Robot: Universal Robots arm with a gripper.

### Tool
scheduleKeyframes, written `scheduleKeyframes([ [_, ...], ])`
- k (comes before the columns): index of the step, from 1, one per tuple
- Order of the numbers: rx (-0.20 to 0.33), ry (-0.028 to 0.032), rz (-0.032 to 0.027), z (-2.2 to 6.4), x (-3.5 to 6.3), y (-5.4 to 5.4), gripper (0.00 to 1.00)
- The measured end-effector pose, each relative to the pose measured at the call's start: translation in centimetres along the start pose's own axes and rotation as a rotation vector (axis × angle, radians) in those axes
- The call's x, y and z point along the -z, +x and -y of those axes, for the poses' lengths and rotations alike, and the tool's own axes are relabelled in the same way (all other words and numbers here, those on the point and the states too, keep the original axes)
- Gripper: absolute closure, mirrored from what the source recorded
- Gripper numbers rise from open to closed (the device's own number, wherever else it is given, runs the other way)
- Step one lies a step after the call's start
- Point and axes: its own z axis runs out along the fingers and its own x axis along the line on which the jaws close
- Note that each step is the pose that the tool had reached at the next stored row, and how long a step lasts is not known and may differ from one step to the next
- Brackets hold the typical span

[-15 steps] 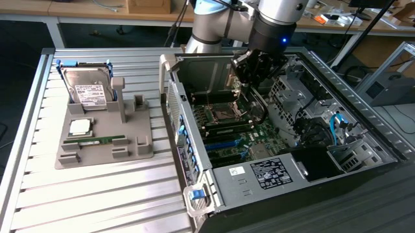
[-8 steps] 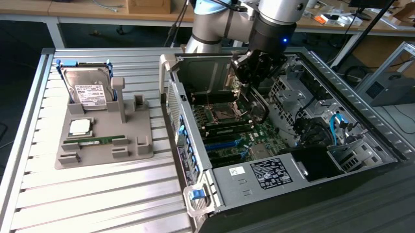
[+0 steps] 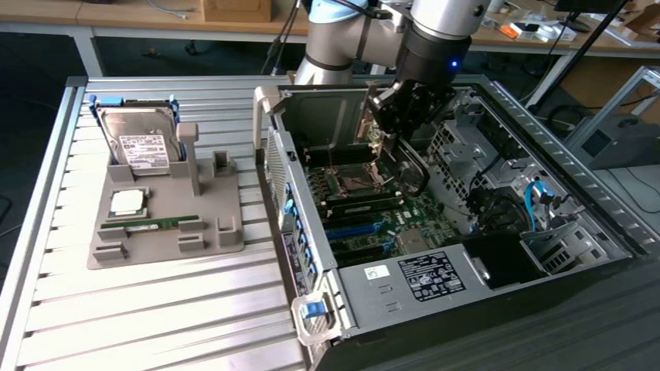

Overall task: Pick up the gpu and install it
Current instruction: 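Insert the gpu into the slot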

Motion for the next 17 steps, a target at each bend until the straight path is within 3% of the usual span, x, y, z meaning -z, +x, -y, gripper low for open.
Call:
scheduleKeyframes([
  [17,0.086,-0.0025,0.0014,0.0,-0.01,0.0,0.73],
])
